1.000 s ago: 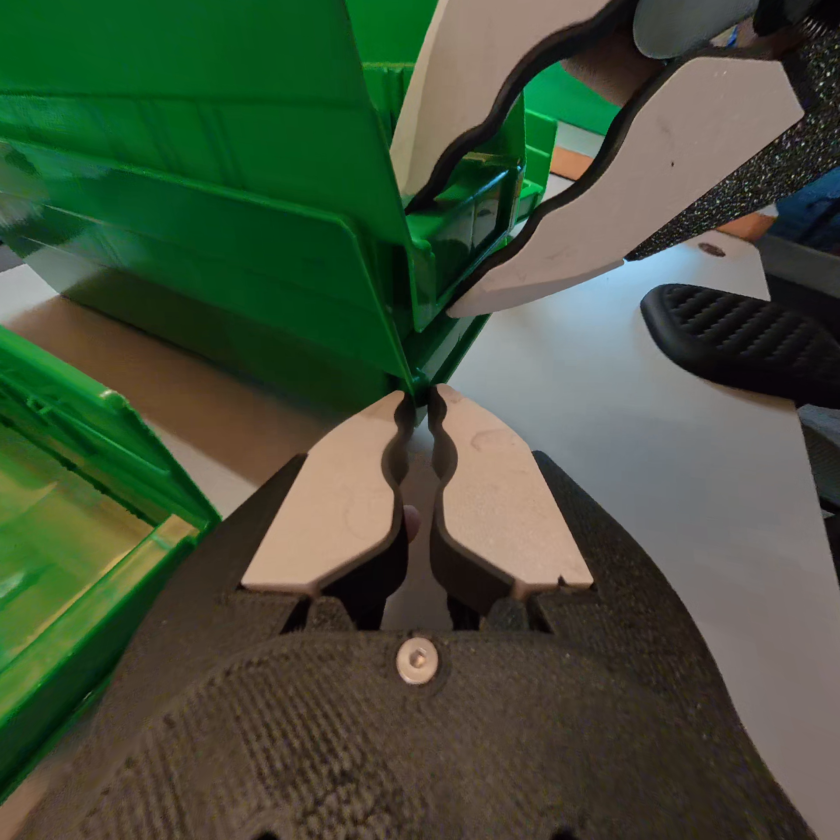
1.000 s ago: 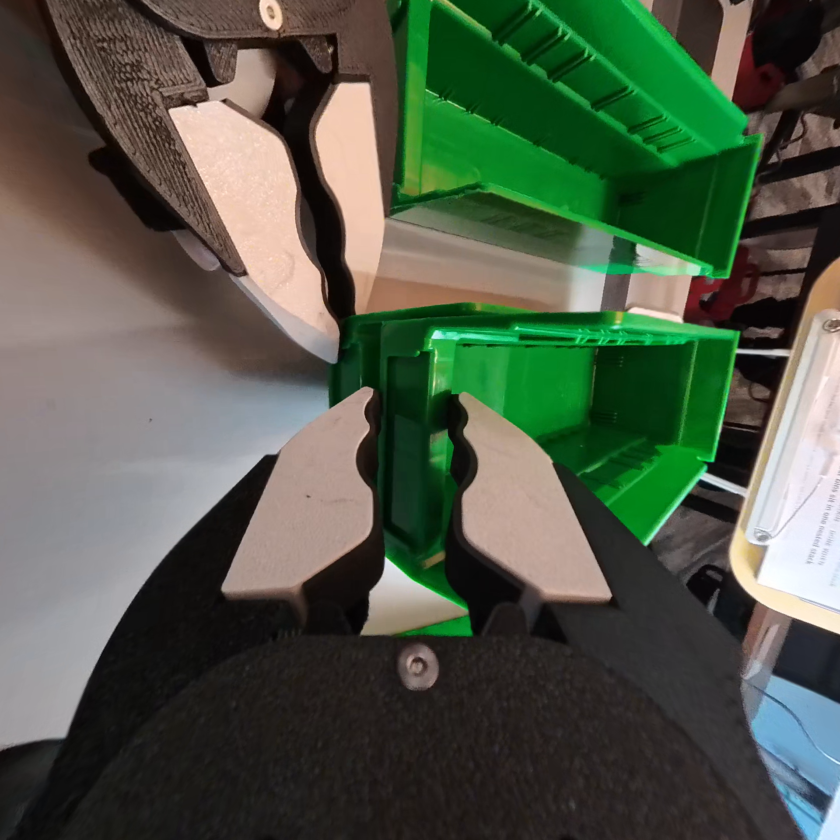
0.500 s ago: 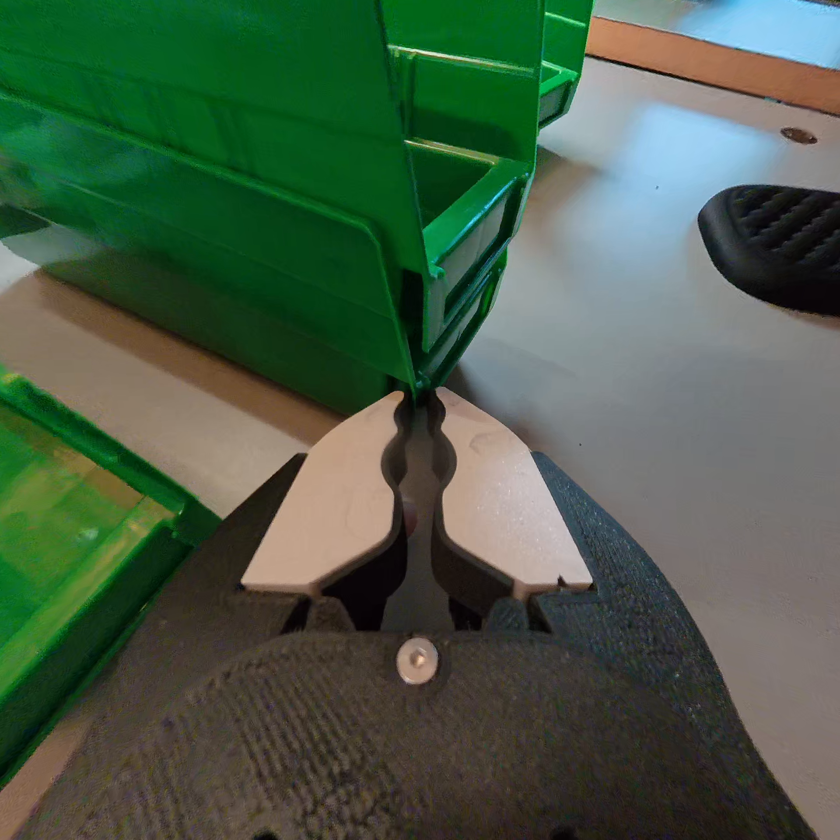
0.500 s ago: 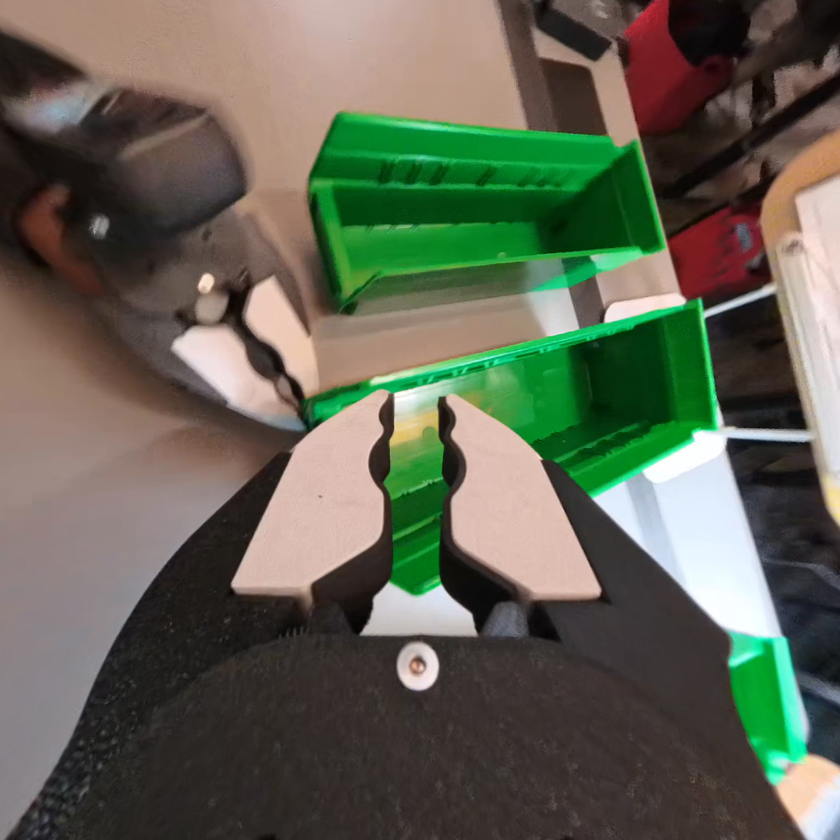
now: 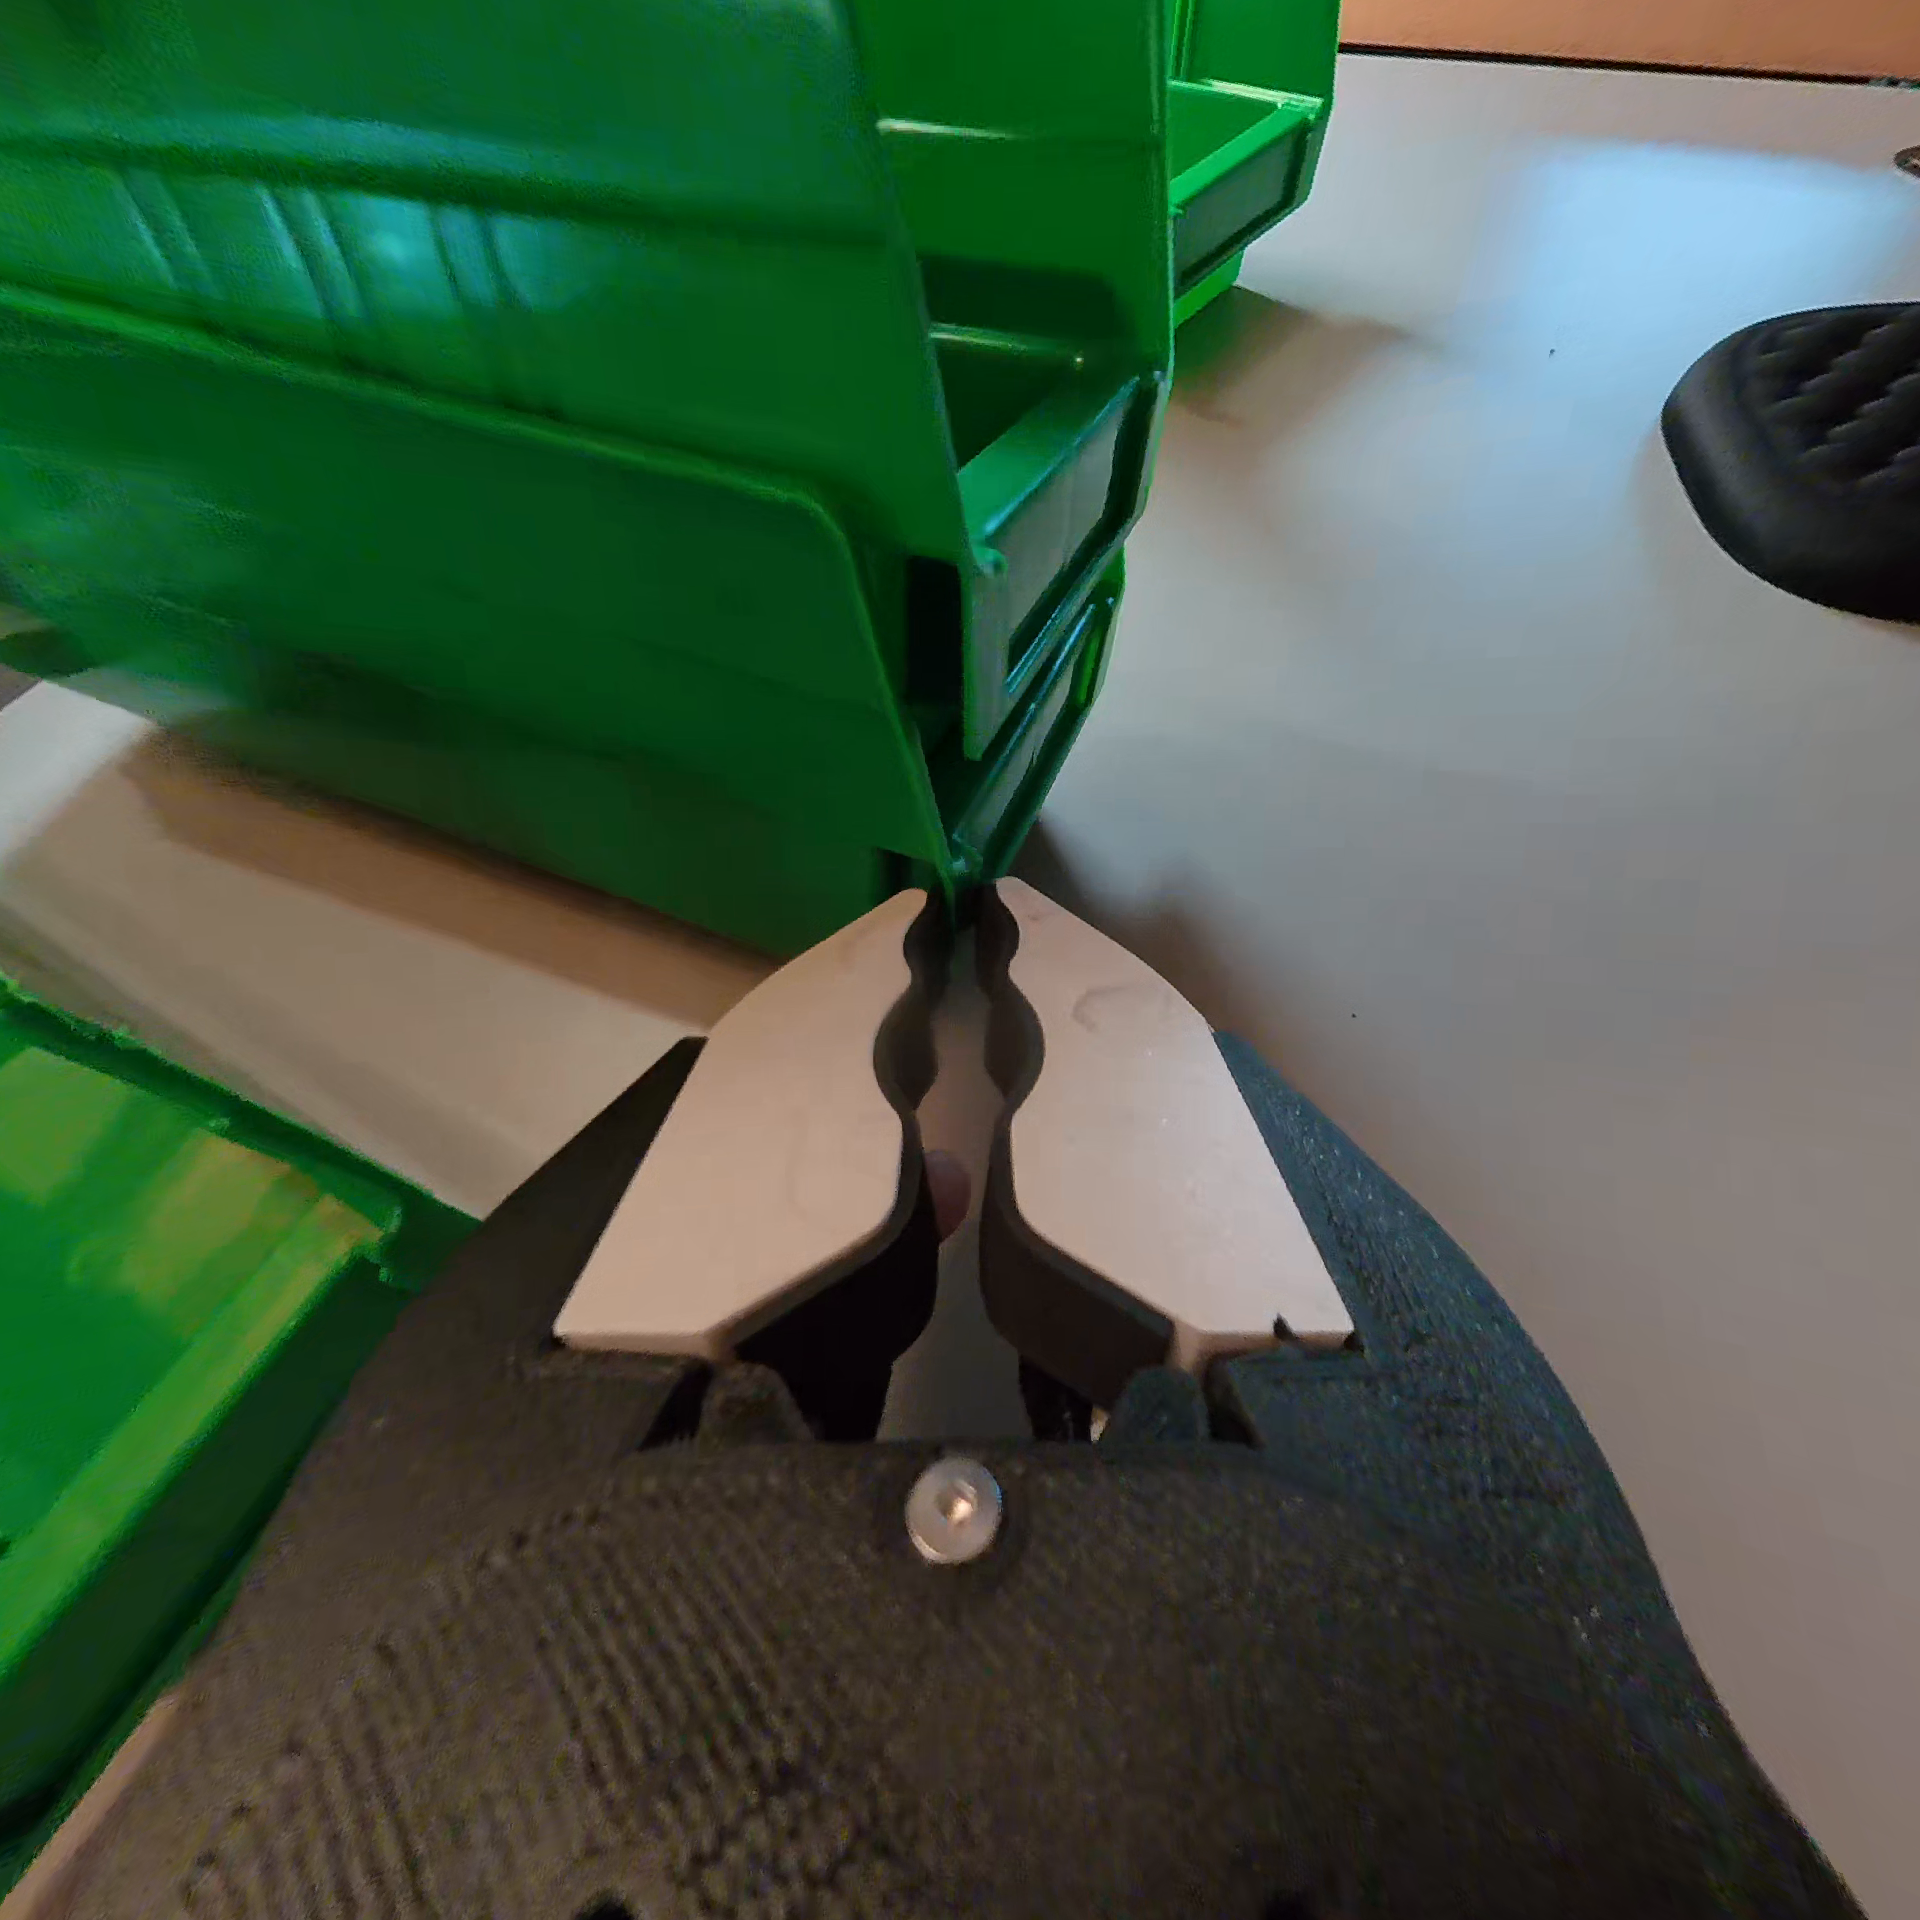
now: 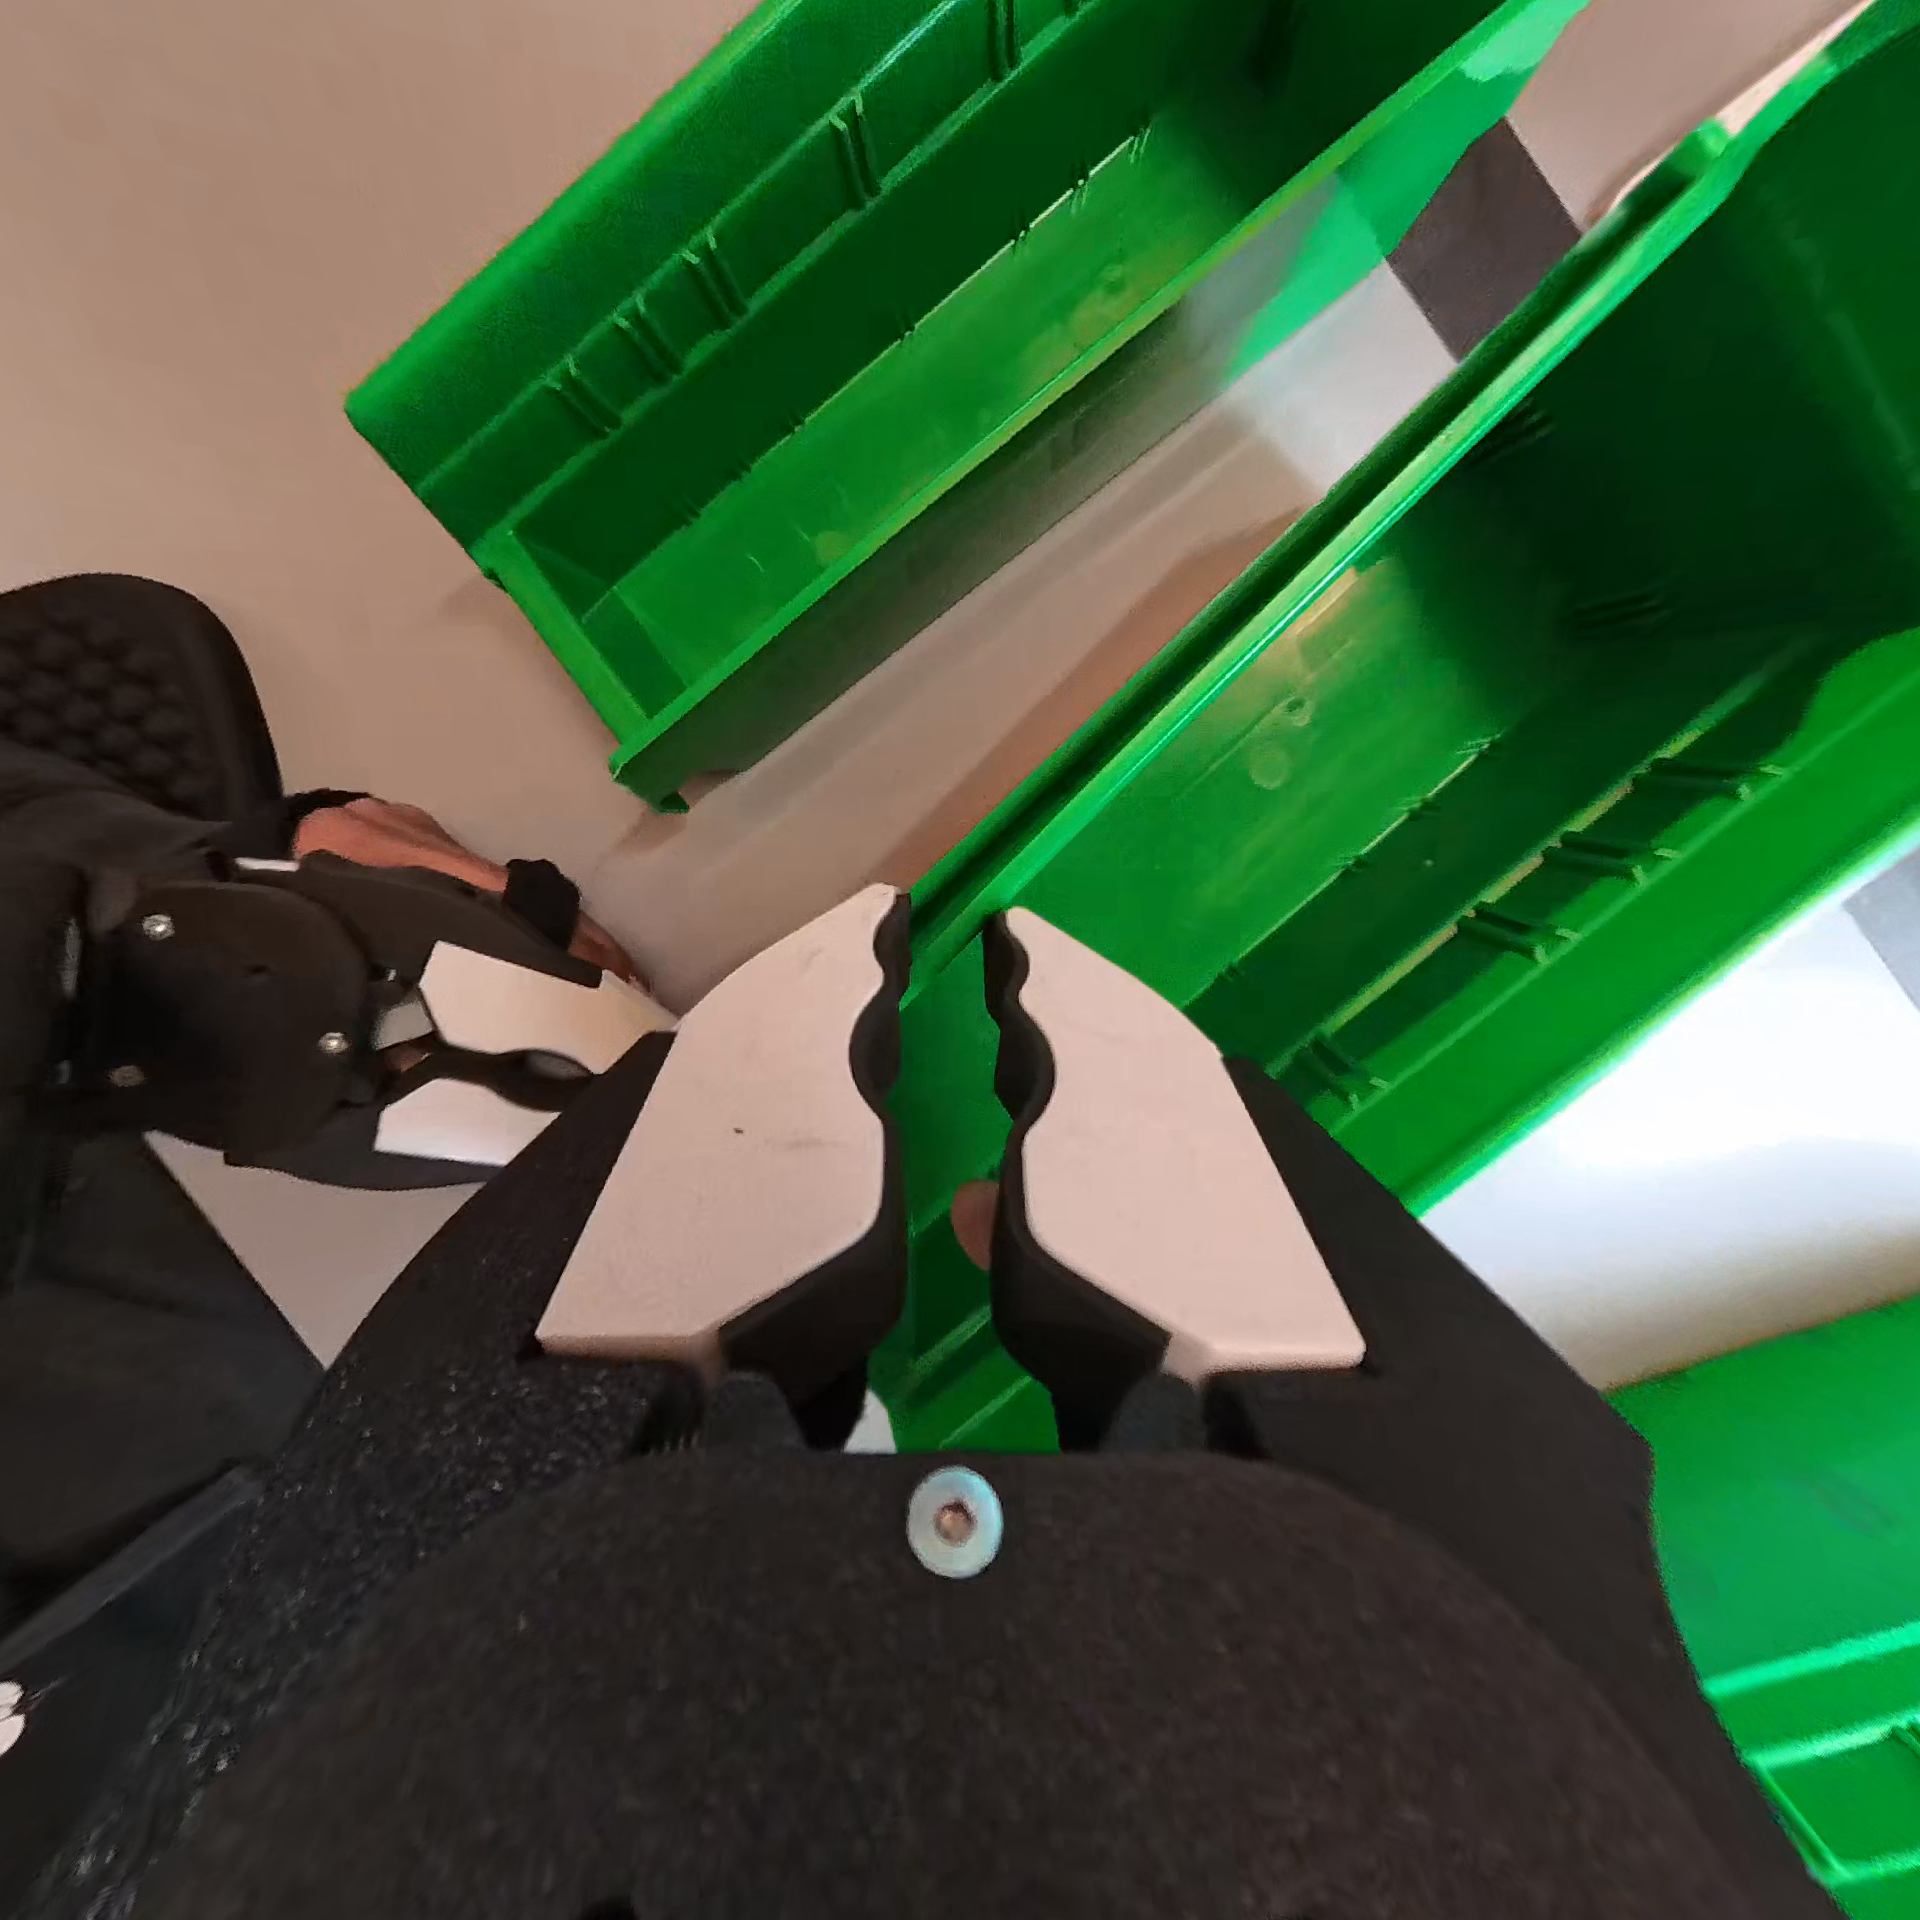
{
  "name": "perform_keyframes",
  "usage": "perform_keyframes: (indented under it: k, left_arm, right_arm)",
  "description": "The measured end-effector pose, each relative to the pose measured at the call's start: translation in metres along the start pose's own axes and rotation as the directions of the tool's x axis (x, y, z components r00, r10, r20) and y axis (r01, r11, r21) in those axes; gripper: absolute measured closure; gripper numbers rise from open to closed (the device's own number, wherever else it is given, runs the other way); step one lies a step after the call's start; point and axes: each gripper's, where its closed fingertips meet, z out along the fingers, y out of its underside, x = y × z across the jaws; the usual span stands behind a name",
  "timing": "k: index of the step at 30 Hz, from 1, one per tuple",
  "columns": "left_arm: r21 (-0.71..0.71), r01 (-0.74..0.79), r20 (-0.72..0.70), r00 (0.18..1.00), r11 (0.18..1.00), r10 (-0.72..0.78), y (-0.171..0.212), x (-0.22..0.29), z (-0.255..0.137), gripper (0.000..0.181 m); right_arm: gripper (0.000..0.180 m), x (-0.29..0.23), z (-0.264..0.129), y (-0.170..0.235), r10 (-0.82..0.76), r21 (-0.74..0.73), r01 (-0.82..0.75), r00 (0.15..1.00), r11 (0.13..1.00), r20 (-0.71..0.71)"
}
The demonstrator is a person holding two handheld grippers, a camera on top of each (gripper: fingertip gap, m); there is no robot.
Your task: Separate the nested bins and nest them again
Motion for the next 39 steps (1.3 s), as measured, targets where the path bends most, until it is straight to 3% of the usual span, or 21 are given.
perform_keyframes:
  k: [14,25,29,34,39]
  left_arm:
    - [-0.013,0.079,-0.053,0.995,0.997,-0.079,0.003,-0.001,0.004,0.173]
    - [0.039,0.024,-0.038,0.999,0.999,-0.022,-0.004,-0.002,0.001,0.174]
    - [0.045,-0.021,-0.026,0.999,0.999,0.022,-0.002,-0.002,-0.005,0.160]
    - [-0.001,0.008,-0.028,1.000,1.000,-0.008,0.007,-0.009,-0.008,0.165]
    - [0.000,-0.046,0.018,0.999,0.999,0.046,0.006,-0.018,-0.009,0.170]
  right_arm:
    - [0.168,-0.009,-0.029,0.012,-0.023,0.041,0.023,1.000,0.999,-0.012]
    - [0.165,0.011,-0.004,-0.007,-0.089,0.139,0.104,0.990,0.985,-0.114]
    - [0.160,0.010,-0.008,-0.003,-0.162,0.176,0.192,0.972,0.966,-0.170]
    - [0.143,-0.025,-0.033,0.014,-0.309,0.227,0.324,0.946,0.918,-0.100]
    - [0.134,-0.057,-0.016,0.070,-0.613,0.013,0.616,0.785,0.788,-0.085]
